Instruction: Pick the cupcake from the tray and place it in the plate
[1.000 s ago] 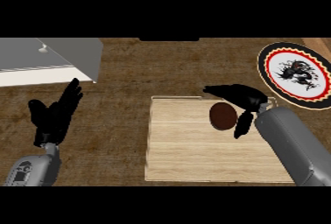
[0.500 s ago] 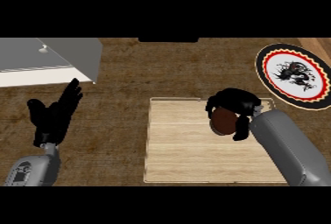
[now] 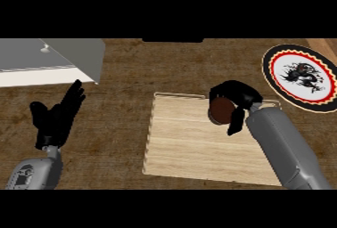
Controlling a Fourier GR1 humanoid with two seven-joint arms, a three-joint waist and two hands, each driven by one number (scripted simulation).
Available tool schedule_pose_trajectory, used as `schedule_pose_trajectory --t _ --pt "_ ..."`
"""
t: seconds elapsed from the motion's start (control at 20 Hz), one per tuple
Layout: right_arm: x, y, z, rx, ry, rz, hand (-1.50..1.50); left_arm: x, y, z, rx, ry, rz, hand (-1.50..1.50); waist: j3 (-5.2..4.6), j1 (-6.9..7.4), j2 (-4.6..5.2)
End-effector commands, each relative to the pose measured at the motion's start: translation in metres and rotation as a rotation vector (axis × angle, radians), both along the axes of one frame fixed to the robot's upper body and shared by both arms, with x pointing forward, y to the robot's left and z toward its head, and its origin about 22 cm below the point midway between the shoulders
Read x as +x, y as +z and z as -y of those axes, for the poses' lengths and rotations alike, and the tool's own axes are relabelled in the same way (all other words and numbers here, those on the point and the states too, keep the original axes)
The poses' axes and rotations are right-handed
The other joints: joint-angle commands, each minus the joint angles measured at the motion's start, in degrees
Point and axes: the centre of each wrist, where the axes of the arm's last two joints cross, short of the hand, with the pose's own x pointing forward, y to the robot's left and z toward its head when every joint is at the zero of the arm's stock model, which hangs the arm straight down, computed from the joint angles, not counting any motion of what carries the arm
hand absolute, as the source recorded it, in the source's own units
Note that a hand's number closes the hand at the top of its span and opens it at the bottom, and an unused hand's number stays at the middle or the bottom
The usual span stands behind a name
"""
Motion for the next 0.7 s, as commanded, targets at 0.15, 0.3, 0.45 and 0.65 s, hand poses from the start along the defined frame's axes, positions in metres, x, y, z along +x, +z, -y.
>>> schedule_pose_trajectory --t 0.15,0.3,0.45,0.65 --pt "0.021 0.026 -0.033 0.031 -0.444 0.258 1.50 0.003 0.006 0.001 0.006 -0.005 0.030 0.00 0.50 0.72 0.40" --pt "0.026 0.047 -0.021 0.072 -0.541 0.487 1.50 0.000 0.010 -0.009 0.006 -0.002 0.008 0.00 0.53 0.43 0.15" --pt "0.026 0.062 -0.012 0.051 -0.619 0.705 1.50 0.002 -0.007 0.002 -0.003 0.021 -0.009 0.00 0.47 -0.94 0.28" --pt "0.030 0.077 0.006 0.029 -0.790 0.815 1.50 -0.003 0.009 0.000 0.003 0.021 -0.003 0.00 0.51 -0.30 0.01"
